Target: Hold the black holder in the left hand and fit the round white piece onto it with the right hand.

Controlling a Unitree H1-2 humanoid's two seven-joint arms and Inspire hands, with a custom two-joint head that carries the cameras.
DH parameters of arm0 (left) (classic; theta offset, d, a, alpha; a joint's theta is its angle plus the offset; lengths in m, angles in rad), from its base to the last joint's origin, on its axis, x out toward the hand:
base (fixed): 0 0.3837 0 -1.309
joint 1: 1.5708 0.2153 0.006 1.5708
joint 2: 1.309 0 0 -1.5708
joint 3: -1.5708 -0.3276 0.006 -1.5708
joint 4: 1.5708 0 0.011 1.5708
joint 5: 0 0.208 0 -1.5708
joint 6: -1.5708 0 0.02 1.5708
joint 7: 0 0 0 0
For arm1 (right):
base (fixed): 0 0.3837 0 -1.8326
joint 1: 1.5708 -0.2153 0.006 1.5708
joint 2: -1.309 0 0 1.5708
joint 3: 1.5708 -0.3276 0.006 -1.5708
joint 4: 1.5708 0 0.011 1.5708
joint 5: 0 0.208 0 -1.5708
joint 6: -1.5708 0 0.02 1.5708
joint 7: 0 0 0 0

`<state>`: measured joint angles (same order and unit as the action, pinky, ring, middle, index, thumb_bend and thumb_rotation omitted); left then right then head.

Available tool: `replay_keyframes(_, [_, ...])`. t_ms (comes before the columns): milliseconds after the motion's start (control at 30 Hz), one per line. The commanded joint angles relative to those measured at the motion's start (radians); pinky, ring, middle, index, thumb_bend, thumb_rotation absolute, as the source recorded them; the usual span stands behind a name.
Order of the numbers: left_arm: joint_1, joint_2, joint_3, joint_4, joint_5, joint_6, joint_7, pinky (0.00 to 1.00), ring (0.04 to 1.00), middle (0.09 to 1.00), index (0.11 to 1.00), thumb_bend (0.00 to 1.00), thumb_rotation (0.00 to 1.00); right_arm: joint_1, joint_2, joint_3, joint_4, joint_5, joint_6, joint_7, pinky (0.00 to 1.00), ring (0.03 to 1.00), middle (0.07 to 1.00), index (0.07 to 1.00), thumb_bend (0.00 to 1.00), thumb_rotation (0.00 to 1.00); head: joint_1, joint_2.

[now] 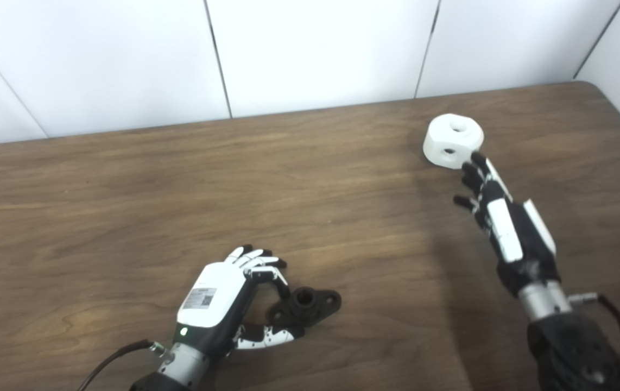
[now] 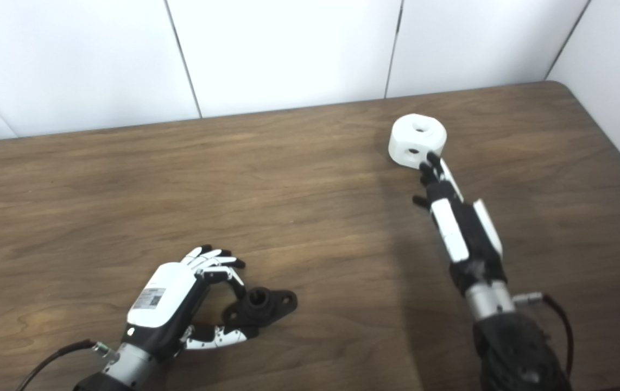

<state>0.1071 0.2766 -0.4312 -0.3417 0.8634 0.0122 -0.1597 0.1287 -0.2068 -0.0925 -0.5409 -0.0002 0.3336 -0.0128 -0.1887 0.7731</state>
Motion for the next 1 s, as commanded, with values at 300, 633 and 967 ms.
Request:
replay_keyframes(300, [0.029, 0.034, 0.014, 0.021, 0.002, -0.015, -0.032, 0.94, 0.864, 0.786, 0.488, 0.52, 0.05, -0.166, -0.169, 0.003, -0.019, -0.263, 0.032, 0.028, 0.89, 0.965, 0.970, 0.994, 0.66, 1.00, -0.094, -0.038])
replay_keyframes(633, [0.036, 0.049, 0.042, 0.012, -0.027, -0.019, -0.056, 0.92, 0.858, 0.786, 0.487, 0.52, 0.05, -0.314, -0.271, 0.048, 0.040, -0.478, 0.126, 0.118, 0.99, 1.000, 1.000, 1.000, 0.67, 0.82, -0.157, -0.048])
replay_keyframes(967, [0.043, 0.051, 0.057, 0.009, -0.053, -0.032, -0.053, 0.91, 0.848, 0.776, 0.486, 0.52, 0.04, -0.492, -0.300, 0.043, 0.240, -0.589, 0.136, 0.232, 0.95, 1.000, 1.000, 0.945, 0.84, 0.52, -0.183, -0.059])
